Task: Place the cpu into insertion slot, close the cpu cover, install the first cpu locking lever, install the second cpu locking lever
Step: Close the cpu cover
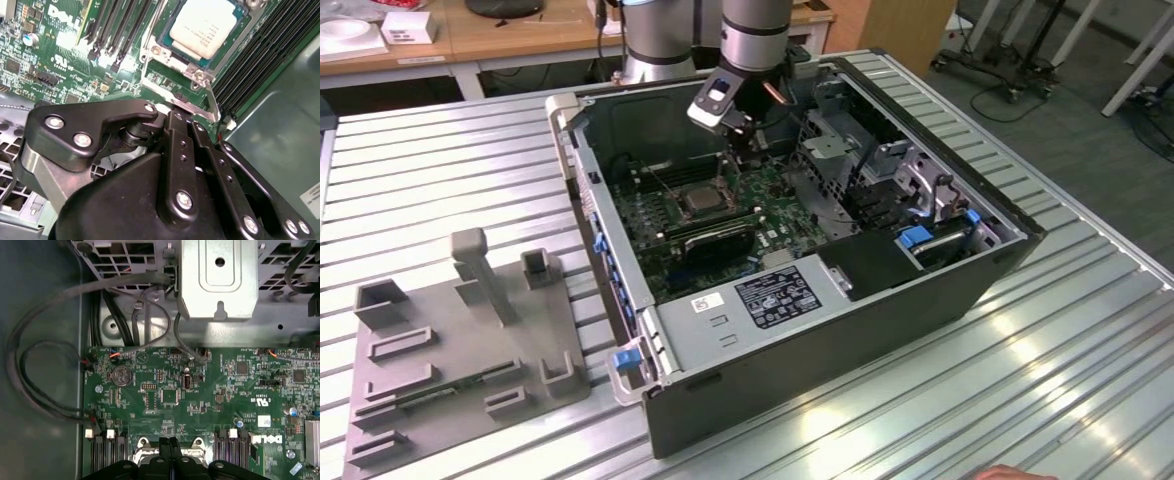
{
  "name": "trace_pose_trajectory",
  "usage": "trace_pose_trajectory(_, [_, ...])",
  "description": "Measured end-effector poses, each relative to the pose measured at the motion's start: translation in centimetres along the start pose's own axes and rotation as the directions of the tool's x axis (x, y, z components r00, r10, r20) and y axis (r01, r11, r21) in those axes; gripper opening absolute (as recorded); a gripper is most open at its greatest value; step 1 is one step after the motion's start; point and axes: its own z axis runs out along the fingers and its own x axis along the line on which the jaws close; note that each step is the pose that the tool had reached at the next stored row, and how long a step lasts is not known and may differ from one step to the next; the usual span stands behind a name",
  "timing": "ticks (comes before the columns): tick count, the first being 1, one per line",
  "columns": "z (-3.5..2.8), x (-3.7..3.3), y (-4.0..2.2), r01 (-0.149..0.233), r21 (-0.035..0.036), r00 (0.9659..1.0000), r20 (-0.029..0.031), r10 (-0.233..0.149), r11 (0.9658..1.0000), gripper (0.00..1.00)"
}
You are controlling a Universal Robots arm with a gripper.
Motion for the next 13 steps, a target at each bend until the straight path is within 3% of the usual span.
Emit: trace_pose_trajectory(13, [0.01,-0.01,-1.13,0.000,-0.0001,1.0000,-0.0001,0.000,1.0000,0.11])
